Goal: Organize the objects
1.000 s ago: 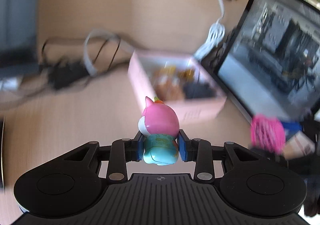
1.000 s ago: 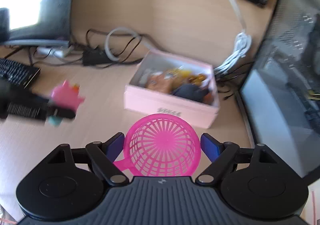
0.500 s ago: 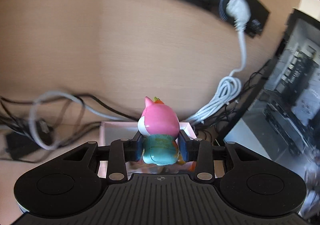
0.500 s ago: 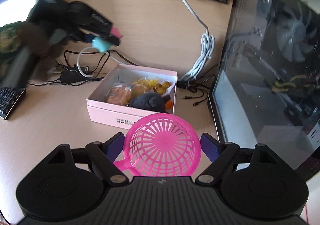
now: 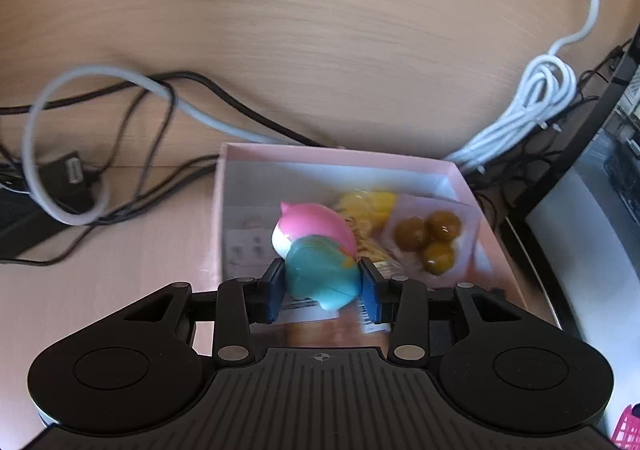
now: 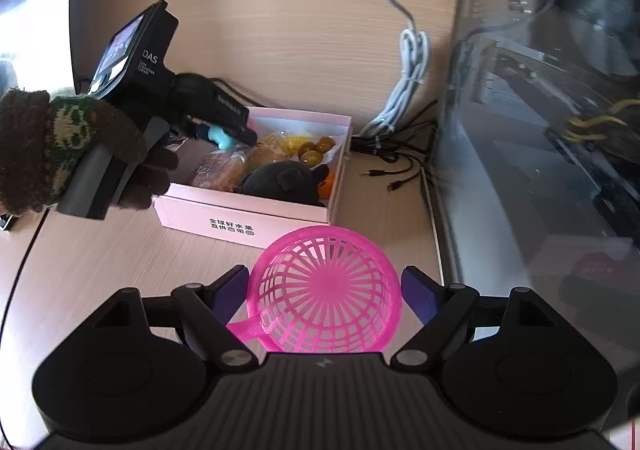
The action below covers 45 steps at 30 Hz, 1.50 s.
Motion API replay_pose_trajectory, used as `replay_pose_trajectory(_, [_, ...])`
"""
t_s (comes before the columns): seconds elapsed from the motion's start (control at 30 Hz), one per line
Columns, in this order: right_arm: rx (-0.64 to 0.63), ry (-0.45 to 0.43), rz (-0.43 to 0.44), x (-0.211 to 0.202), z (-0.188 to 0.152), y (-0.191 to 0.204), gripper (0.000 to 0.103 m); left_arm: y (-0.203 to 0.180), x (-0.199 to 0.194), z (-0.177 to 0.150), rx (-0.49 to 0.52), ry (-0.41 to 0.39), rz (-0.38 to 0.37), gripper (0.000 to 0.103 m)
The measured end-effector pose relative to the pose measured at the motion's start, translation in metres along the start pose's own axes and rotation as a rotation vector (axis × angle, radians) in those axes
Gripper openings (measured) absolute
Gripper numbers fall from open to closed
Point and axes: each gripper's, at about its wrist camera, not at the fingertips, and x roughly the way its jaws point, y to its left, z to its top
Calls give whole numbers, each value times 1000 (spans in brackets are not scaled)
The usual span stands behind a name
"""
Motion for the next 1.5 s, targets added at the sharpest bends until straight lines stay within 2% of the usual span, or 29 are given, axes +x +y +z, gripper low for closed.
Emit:
replay_pose_trajectory(0.1, [-24,-3,12,8,5,4,83,12,-20,2,-26,-107,52,42])
replay_pose_trajectory(0.23, [-20,3,14,19,13,6,83,23,-46,-2,-52,-155,1,42])
replay_pose_trajectory(0.4, [-47,-29,-2,28,42,9,83,40,-86,-33,-65,-188,-60,42])
replay_pose_trajectory(0.47, [-71,-47,-12,35,68,17,83,46,-93,-47,-73,-173,-61,42])
replay_pose_trajectory(0.6, [-214,-183,-67,49,114,41,83,58,-104,-69,-106,-132,-69,42])
replay_pose_trajectory(0.7, [-282,-238,-104,70,137,52,83,68,-111,-85,-136,-105,-79,42])
replay_pose_trajectory(0.8, [-280,-206,-97,101,156,57,83,76,-117,-97,-156,-80,-86,42])
replay_pose_trajectory(0.87, [-245,-139,-80,125,162,56,84,80,-119,-103,-163,-66,-87,42])
replay_pose_trajectory(0.97, [-154,-48,-64,144,155,49,84,83,-121,-109,-165,-62,-112,42])
replay_pose_trajectory(1.07, [-95,-6,-34,139,132,41,86,83,-116,-110,-155,-61,-118,42])
replay_pose_trajectory(1.3, [-128,54,-41,104,66,37,86,72,-106,-102,-159,-72,-111,42])
replay_pose_trajectory(1.43, [-186,42,-108,91,39,38,86,59,-95,-81,-142,-101,-87,42])
replay_pose_trajectory(1.5, [-197,47,-134,95,32,37,86,52,-85,-71,-138,-102,-42,42])
